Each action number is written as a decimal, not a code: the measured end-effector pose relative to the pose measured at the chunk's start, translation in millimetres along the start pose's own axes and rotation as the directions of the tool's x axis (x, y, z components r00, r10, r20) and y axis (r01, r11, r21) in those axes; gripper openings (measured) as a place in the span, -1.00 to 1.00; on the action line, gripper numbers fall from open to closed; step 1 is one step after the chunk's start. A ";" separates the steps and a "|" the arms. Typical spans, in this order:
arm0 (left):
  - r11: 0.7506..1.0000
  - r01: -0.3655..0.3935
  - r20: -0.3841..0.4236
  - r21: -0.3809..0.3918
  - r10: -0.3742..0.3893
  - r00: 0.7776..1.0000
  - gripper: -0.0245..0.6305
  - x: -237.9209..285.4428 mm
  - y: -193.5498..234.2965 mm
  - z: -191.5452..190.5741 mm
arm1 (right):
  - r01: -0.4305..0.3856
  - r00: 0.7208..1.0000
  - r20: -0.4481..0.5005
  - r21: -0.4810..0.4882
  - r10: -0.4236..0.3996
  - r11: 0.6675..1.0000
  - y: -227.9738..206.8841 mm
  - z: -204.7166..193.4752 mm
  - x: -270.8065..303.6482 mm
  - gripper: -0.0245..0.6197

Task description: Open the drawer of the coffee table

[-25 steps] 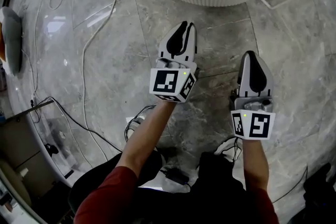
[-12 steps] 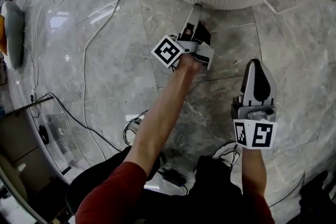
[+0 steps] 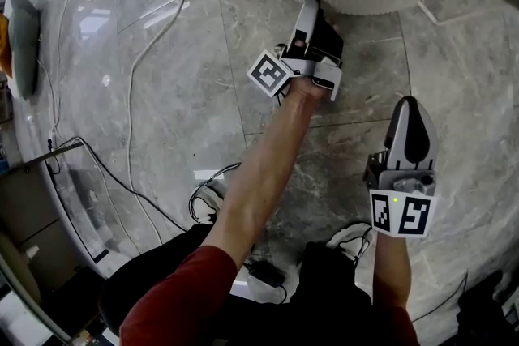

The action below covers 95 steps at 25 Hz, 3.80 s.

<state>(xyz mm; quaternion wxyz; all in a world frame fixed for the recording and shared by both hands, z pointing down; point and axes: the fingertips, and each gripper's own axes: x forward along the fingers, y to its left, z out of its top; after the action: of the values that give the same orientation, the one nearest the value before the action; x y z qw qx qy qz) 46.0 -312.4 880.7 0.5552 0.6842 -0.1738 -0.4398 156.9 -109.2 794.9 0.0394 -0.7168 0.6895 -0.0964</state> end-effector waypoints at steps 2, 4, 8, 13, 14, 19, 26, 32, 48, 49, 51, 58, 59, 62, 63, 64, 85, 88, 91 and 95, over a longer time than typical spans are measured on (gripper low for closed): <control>1.000 -0.002 -0.010 -0.004 0.002 1.000 -0.05 -1.7 1.1 -0.4 | 0.004 1.000 -0.003 -0.003 -0.004 1.000 -1.0 -1.3 -0.7 -0.85; 1.000 -0.006 -0.015 -0.005 0.006 1.000 -0.08 -3.3 2.8 1.0 | 0.003 1.000 -0.003 -0.009 -0.003 1.000 -0.4 -2.4 0.5 -0.85; 1.000 -0.018 -0.013 -0.008 0.018 1.000 -0.10 -4.4 2.8 1.8 | 0.004 1.000 0.004 -0.047 -0.004 0.999 4.2 -0.1 3.1 -0.85; 1.000 -0.022 -0.021 -0.017 0.021 1.000 -0.12 -23.5 -7.3 -2.9 | -0.008 1.000 0.011 -0.110 0.010 0.994 15.0 5.1 6.3 -0.85; 1.000 -0.021 -0.023 -0.018 0.021 1.000 -0.11 -29.7 -11.7 -4.3 | -0.008 1.000 0.017 -0.110 0.010 0.994 16.2 7.0 6.0 -0.85; 0.999 -0.034 -0.028 -0.032 0.034 0.999 -0.11 -75.0 -33.3 -18.2 | 0.015 0.999 0.051 -0.111 -0.009 0.994 18.4 19.4 -5.1 -0.85; 0.996 -0.091 -0.026 0.005 0.091 0.996 -0.11 -129.1 -60.8 -28.8 | 0.052 0.995 0.092 -0.141 -0.040 0.989 13.5 34.6 -16.1 -0.85; 0.986 -0.160 -0.026 0.043 0.161 0.987 -0.11 -162.9 -75.4 -38.4 | 0.058 0.993 0.107 -0.144 -0.042 0.988 20.5 41.1 -25.3 -0.85; 0.967 -0.243 -0.011 0.081 0.245 0.969 -0.11 -194.2 -84.5 -40.6 | 0.075 0.992 0.108 -0.132 -0.061 0.988 19.8 39.8 -37.9 -0.85; 0.959 -0.259 -0.016 0.116 0.262 0.965 -0.11 -194.3 -86.8 -40.2 | 0.074 0.992 0.107 -0.132 -0.060 0.988 20.1 39.6 -37.4 -0.85; 0.939 -0.282 -0.021 0.198 0.292 0.956 -0.10 -193.2 -94.2 -38.7 | 0.071 0.993 0.106 -0.134 -0.057 0.988 21.7 39.6 -35.8 -0.85; 0.665 -0.453 0.104 0.594 0.494 0.863 -0.10 -198.3 -120.3 -26.3 | 0.060 0.994 0.101 -0.145 -0.046 0.988 27.3 39.7 -34.8 -0.85; 0.579 -0.446 0.133 0.683 0.501 0.855 -0.10 -195.6 -130.8 -25.3 | 0.060 0.994 0.103 -0.146 -0.045 0.987 27.9 40.3 -34.8 -0.85; 0.312 -0.356 0.185 0.881 0.465 0.866 -0.10 -180.5 -166.2 -26.6 | 0.057 0.993 0.108 -0.151 -0.041 0.987 30.4 43.1 -35.0 -0.85; 0.234 -0.320 0.193 0.918 0.442 0.876 -0.10 -175.0 -177.7 -27.4 | 0.056 0.993 0.109 -0.153 -0.040 0.987 31.3 43.9 -35.2 -0.85; 0.157 -0.279 0.192 0.947 0.419 0.887 -0.10 -170.1 -188.1 -28.7 | 0.056 0.993 0.111 -0.154 -0.039 0.986 31.8 44.6 -35.4 -0.85; -0.212 0.147 -0.048 0.966 0.413 0.910 -0.11 -32.4 -339.8 -7.0 | 0.083 0.997 0.020 -0.181 -0.080 0.980 63.4 192.0 -38.2 -0.85; -0.209 0.150 -0.048 0.966 0.427 0.903 -0.11 6.3 -394.9 -0.5 | 0.082 0.997 0.003 -0.179 -0.083 0.980 81.7 259.0 -40.7 -0.85; -0.219 0.182 -0.064 0.959 0.455 0.888 -0.11 37.9 -458.8 -1.4 | 0.077 0.997 -0.008 -0.159 -0.079 0.984 100.8 330.1 -41.6 -0.85; -0.177 0.162 -0.064 0.971 0.461 0.885 -0.11 78.9 -562.6 -1.1 | 0.095 0.995 -0.024 -0.142 -0.099 0.985 118.6 431.6 -46.5 -0.85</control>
<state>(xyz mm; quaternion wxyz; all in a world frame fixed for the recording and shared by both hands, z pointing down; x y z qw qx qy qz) -50.5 -187.3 335.0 -0.0909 0.9053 -0.4083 0.0731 122.2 -101.3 346.3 -0.0269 -0.7490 0.6593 -0.0603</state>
